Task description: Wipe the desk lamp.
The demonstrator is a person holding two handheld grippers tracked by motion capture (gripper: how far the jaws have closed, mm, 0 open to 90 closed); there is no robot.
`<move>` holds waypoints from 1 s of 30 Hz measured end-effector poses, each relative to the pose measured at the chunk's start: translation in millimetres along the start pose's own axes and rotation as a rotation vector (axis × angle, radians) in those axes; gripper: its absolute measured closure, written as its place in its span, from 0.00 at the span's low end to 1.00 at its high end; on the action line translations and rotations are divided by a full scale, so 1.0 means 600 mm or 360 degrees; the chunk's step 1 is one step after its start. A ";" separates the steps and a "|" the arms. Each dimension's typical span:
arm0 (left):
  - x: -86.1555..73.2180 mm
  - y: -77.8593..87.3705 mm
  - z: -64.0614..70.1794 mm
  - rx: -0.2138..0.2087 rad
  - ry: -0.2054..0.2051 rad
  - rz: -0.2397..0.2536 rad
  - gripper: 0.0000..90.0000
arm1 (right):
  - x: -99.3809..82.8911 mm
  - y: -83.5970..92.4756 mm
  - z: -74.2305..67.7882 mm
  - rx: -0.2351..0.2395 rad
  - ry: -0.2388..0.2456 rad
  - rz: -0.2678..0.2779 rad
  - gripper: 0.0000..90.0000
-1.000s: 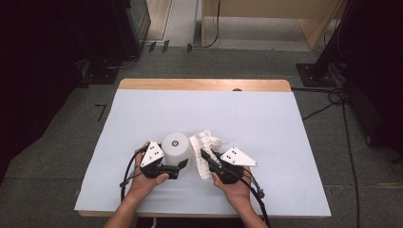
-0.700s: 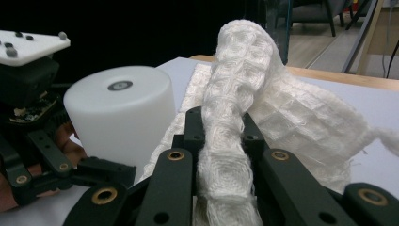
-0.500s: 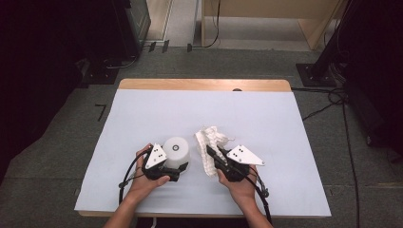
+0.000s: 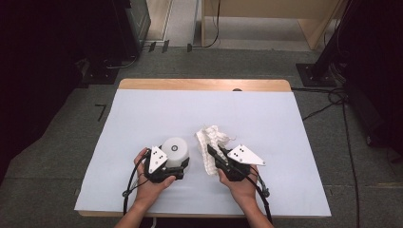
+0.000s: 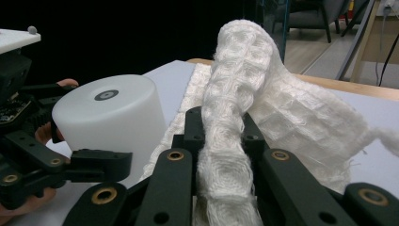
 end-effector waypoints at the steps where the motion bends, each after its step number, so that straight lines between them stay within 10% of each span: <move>1: 0.000 0.000 -0.002 -0.0010 0.0006 -0.0001 0.10 | 0.000 0.000 -0.001 0.0003 0.0004 0.0000 0.88; 7: 0.012 0.010 -0.009 -0.0265 0.0145 0.0053 0.10 | 0.014 0.005 -0.011 0.0028 0.0016 0.0037 0.88; 15: 0.040 0.028 0.046 -0.0533 -0.0028 0.0116 0.10 | 0.038 0.014 -0.050 0.0095 0.0057 0.0105 0.89; 30: 0.073 0.055 0.012 -0.0549 0.0080 0.0236 0.10 | -0.022 -0.023 -0.066 0.0123 0.0002 -0.0097 0.89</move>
Point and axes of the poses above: each handheld gripper's, and its own axes: y roughly backward along the jaws, x roughly out of its top, z roughly to its right, the point moved 8 cm from there along -y, roughly forward along the jaws, and after that the axes turned 1 degree about z, right-handed, at the moved point
